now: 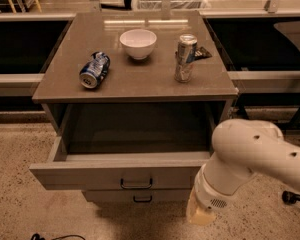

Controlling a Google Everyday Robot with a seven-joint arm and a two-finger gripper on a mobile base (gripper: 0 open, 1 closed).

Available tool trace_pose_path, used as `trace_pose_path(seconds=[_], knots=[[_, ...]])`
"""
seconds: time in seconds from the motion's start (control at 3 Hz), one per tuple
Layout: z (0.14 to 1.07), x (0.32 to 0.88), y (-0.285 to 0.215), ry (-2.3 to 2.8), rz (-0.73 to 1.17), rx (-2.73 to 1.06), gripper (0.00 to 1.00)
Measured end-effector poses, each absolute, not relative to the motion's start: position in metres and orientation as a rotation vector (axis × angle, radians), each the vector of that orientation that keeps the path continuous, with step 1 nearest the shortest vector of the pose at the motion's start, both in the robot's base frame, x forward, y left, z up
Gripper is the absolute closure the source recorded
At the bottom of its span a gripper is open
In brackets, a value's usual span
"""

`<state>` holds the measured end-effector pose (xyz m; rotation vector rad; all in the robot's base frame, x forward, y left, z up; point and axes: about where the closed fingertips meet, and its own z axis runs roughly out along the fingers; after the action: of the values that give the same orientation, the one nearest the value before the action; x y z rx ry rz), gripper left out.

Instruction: Close top drawer

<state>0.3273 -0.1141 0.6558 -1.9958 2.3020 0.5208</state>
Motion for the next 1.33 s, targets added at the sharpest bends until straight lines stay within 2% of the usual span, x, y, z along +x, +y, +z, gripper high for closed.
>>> trace_pose_path(seconds=[0.33,0.67,1.33], knots=[[0.616,0.319,-0.109,2.288,0.483,-2.026,1.0],[0.594,0.35,-0.101,2.22,0.417,-1.989,1.0],[0.593,0.353,-0.099,2.19,0.404,-1.951,1.0]])
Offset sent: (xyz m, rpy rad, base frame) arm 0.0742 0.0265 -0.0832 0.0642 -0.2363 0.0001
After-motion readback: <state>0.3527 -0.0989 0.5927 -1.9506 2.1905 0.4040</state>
